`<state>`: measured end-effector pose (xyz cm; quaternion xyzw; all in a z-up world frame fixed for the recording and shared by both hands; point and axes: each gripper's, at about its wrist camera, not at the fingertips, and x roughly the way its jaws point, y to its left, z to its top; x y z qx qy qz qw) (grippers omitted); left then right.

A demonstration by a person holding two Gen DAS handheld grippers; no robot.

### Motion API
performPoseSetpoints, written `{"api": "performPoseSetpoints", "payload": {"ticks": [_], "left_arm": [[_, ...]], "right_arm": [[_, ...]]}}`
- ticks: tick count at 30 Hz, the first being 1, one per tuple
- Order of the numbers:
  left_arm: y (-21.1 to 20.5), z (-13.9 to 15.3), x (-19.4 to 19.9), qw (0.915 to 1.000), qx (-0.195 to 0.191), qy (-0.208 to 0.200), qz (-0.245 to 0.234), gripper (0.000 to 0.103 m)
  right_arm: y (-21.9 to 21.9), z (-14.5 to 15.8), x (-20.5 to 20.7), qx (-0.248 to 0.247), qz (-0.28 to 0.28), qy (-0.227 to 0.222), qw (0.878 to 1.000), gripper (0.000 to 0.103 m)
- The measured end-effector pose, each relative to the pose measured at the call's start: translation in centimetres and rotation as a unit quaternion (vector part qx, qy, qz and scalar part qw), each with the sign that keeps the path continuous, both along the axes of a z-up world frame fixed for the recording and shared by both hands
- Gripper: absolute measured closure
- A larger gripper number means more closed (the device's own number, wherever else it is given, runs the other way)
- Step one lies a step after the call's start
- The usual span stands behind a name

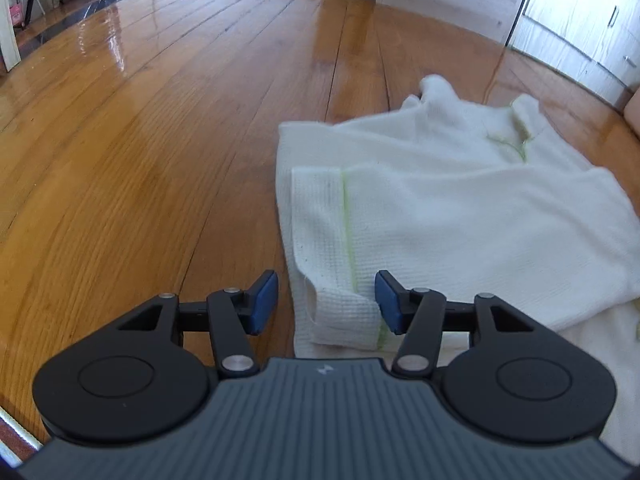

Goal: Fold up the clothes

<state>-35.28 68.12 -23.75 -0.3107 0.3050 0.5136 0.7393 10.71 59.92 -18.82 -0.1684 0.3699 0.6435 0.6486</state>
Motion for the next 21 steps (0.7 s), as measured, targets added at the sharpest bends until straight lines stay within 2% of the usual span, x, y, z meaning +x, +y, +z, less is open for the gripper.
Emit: {"api": "performPoseSetpoints", "payload": {"ticks": [2,3,5,6,7,8,10,11,15,18,20,21], "left_arm": [[0.0,-0.2,-0.1,1.0000,0.000,-0.009,-0.002,0.053],[0.1,-0.2,0.0,1.0000,0.002,-0.008,-0.004,0.053],[0.2,-0.2,0.2,0.9999,0.007,-0.004,-0.010,0.063],[0.2,-0.2,0.5,0.9998,0.011,0.002,-0.013,0.064],[0.1,-0.1,0.7,0.9997,0.015,0.009,-0.016,0.064],[0.0,-0.1,0.8,0.9996,0.018,0.016,-0.017,0.064],[-0.1,-0.3,1.0,0.9993,0.021,0.024,-0.019,0.062],[-0.2,-0.3,0.9,0.9993,0.022,0.023,-0.017,0.062],[-0.2,-0.4,0.8,0.9993,0.023,0.024,-0.014,0.060],[-0.3,-0.1,0.8,0.9990,0.022,0.036,-0.014,0.058],[-0.3,0.1,0.7,0.9987,0.023,0.043,-0.015,0.051],[-0.5,0.3,0.7,0.9985,0.025,0.046,-0.018,0.049]], "right_arm": [[2.9,-1.3,0.6,-0.036,-0.037,-0.021,0.998,0.038],[4.0,-2.3,1.1,-0.049,-0.048,-0.017,0.997,0.038],[6.3,-4.2,2.1,-0.077,-0.070,-0.011,0.995,0.038],[7.2,-4.9,2.3,-0.085,-0.073,-0.011,0.994,0.056],[7.6,-5.3,2.1,-0.077,-0.058,-0.020,0.995,0.095],[7.6,-5.1,1.7,-0.057,-0.049,-0.037,0.996,0.098],[7.2,-4.3,1.5,-0.015,-0.060,-0.071,0.996,0.099],[7.1,-4.2,1.8,-0.011,-0.076,-0.076,0.994,0.100],[7.5,-5.9,2.2,-0.040,-0.077,-0.130,0.988,0.099],[7.1,-5.6,1.7,-0.045,-0.095,-0.141,0.984,0.096],[6.5,-4.7,1.6,-0.041,-0.124,-0.144,0.981,0.071],[6.1,-4.2,1.7,-0.037,-0.136,-0.142,0.980,0.067]]}}
